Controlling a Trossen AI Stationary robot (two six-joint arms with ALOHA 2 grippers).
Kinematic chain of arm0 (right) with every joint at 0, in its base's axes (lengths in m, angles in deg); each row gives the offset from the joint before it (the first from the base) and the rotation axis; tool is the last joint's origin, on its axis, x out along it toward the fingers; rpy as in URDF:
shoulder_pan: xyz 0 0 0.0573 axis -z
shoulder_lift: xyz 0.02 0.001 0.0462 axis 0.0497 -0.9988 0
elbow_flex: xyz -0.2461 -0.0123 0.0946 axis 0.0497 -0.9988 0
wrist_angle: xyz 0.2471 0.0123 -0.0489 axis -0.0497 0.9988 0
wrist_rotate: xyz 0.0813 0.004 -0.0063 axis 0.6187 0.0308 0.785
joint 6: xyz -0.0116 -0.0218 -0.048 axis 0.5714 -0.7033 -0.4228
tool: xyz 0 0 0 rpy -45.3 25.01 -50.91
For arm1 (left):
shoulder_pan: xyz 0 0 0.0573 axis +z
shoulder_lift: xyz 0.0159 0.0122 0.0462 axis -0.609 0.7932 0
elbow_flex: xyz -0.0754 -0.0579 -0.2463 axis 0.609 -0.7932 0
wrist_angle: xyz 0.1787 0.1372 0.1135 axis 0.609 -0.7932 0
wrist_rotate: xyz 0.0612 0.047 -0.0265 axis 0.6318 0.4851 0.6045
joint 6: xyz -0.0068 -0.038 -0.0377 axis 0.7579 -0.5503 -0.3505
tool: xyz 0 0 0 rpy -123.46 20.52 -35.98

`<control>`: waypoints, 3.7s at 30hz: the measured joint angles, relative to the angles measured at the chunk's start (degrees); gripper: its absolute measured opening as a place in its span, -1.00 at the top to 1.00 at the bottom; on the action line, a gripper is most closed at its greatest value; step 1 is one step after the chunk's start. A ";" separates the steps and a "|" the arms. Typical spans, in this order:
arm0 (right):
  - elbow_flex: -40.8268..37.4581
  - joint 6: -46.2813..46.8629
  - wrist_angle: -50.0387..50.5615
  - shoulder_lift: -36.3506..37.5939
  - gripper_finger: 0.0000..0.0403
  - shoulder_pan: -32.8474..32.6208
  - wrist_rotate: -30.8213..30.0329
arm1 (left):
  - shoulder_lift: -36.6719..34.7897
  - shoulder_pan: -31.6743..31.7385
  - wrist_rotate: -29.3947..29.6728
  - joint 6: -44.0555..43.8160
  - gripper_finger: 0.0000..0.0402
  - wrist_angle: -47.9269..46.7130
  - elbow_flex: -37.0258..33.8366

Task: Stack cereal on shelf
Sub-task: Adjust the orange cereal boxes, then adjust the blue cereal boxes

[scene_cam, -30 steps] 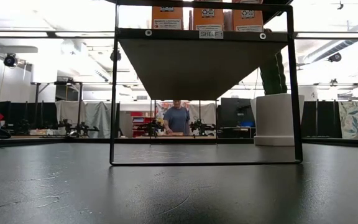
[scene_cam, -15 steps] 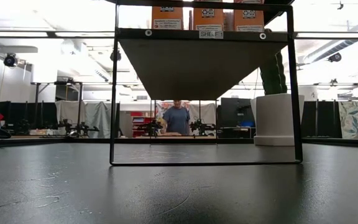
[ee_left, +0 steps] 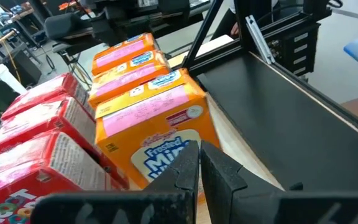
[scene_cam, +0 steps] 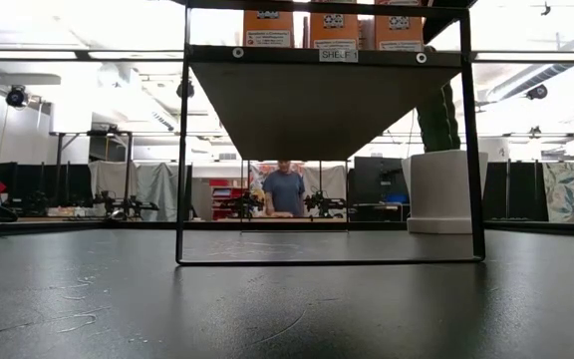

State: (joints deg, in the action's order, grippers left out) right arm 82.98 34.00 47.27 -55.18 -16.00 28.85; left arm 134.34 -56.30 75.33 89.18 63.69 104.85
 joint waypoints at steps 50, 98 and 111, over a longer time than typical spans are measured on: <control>-0.09 -11.74 -3.53 0.14 0.94 0.00 -7.54 | 0.02 -4.81 -0.01 -1.02 1.00 2.10 0.02; -35.37 -31.76 -38.42 36.75 0.94 0.02 -6.99 | -6.40 -2.30 17.51 2.58 1.00 -10.57 3.87; -48.16 -34.80 -52.37 45.33 0.94 0.02 -6.99 | -11.00 -1.41 15.92 2.27 1.00 -8.13 -1.82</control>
State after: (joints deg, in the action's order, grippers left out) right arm 34.83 -0.80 -5.09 -9.85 -15.98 21.86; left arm 123.34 -57.71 91.24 91.45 55.55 103.02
